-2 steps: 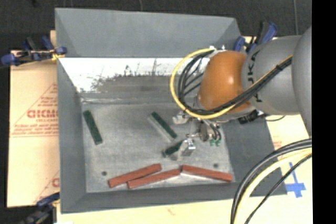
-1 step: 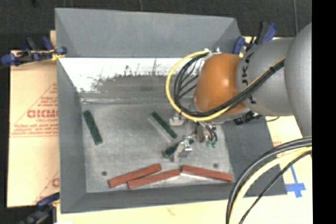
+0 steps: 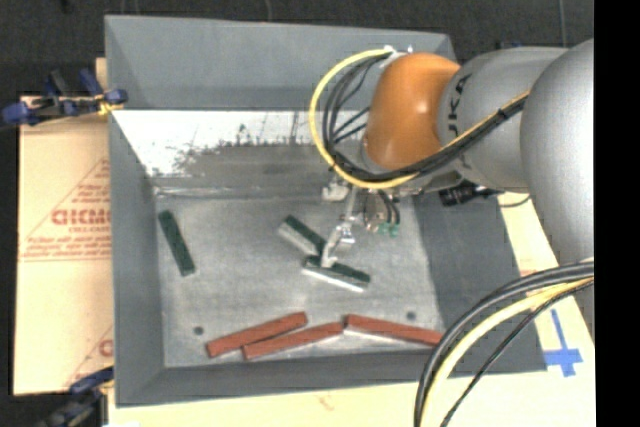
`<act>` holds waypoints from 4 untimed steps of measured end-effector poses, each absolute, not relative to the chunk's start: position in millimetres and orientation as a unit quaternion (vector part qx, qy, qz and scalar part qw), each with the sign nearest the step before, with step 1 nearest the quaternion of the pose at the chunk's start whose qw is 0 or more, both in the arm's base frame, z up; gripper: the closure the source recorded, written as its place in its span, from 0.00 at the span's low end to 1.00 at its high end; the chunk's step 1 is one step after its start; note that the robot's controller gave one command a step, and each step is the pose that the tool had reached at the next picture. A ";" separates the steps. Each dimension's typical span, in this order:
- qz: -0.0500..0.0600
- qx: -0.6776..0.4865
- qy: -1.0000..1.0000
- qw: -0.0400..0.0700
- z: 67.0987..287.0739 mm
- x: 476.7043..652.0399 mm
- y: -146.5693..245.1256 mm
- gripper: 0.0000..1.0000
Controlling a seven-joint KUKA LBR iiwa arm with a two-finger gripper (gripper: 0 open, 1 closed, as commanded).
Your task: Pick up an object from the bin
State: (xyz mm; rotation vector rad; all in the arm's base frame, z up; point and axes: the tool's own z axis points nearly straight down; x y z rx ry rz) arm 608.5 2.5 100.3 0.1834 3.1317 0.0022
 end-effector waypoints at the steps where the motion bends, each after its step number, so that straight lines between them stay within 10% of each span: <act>1: 0.001 0.045 0.999 0.009 98.8 609.4 0.3 0.00; 2: 0.002 0.113 0.994 0.000 83.6 613.8 1.7 1.00; 4: 0.001 0.113 0.994 0.003 86.0 612.7 1.6 1.00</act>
Offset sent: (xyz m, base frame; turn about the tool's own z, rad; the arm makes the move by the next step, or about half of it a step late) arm -0.0002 -0.0005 -0.0303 0.1139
